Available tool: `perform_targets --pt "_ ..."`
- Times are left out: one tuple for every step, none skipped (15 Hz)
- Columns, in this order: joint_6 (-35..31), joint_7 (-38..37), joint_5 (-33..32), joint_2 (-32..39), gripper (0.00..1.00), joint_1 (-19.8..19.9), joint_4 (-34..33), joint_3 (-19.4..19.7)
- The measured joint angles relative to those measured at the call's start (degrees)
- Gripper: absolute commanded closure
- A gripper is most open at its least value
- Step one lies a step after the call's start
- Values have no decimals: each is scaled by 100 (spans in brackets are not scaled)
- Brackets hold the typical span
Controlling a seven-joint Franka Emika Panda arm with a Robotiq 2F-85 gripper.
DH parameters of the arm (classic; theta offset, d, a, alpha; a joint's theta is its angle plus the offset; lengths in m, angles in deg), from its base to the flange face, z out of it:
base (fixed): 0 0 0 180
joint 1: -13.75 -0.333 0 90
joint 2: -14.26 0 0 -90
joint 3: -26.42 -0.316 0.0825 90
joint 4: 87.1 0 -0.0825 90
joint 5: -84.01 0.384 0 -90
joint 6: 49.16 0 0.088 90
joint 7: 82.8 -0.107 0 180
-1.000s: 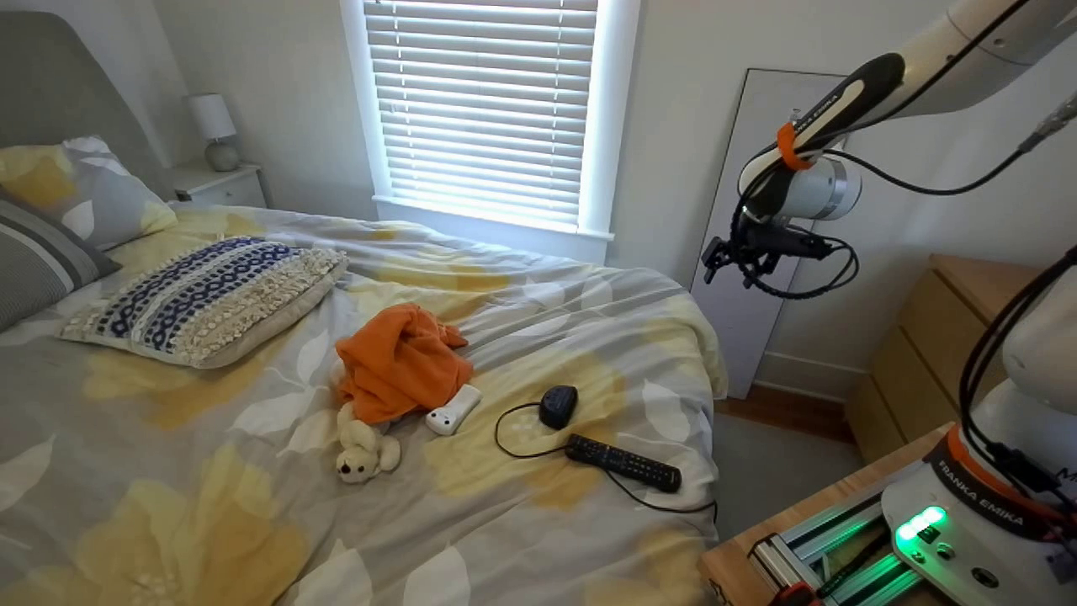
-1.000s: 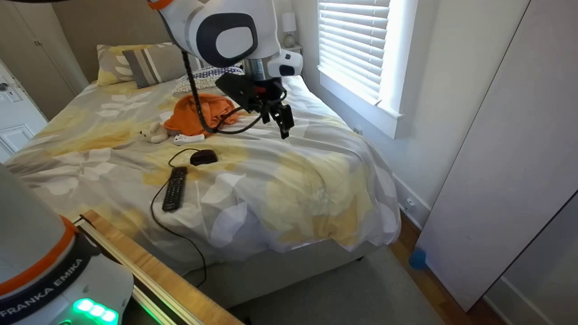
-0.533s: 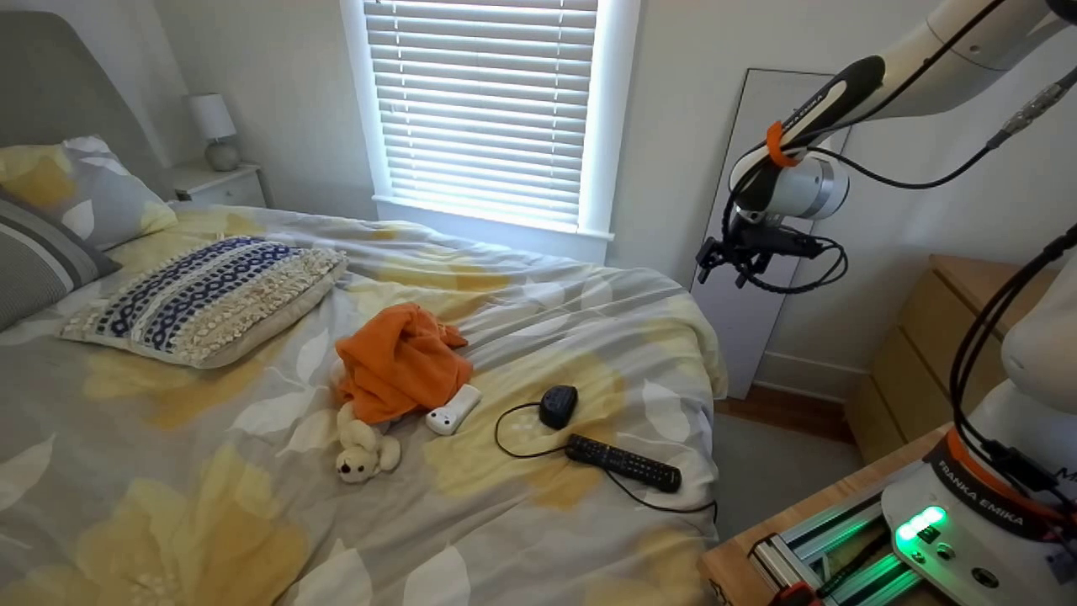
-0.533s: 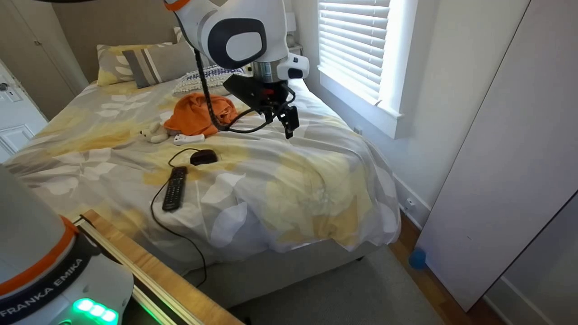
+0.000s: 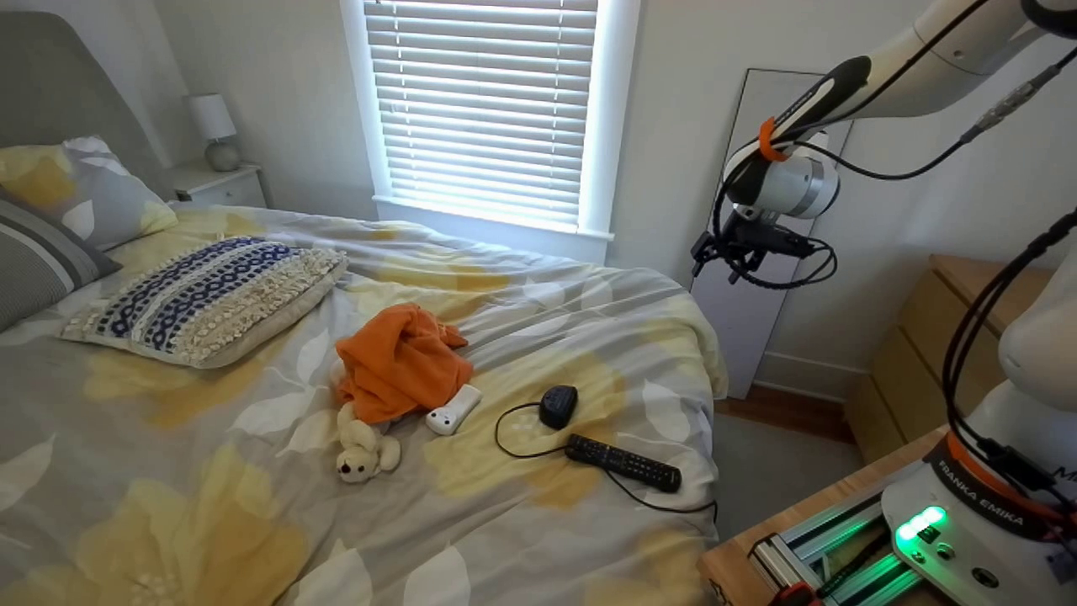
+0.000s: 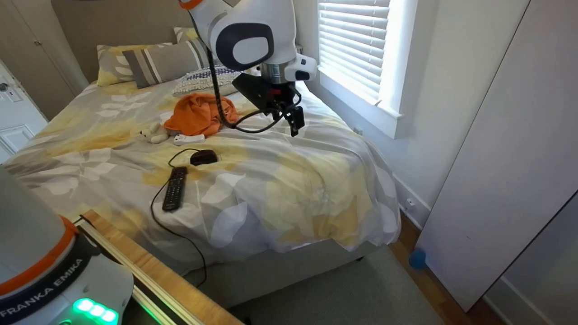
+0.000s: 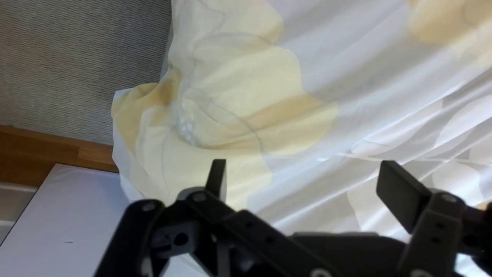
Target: Pull the bottom-right corner of the sheet to the left
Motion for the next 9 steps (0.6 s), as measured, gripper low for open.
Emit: perform_targets --pt "0 144 290 196 0 101 -168 -91" --pt "-28 268 494 415 0 206 -343 -176" --pt "-87 326 610 650 0 296 -518 -234" --pt "-139 358 706 892 0 397 -698 -299" --pt "-213 399 775 1141 0 506 -884 -373" --pt "-265 432 816 1383 0 621 -1066 -448" --pt "-320 443 823 1608 0 726 -1238 -512" --pt "-382 449 823 1827 0 832 -1408 -575" --pt "-465 453 823 2038 0 934 -1578 -634"
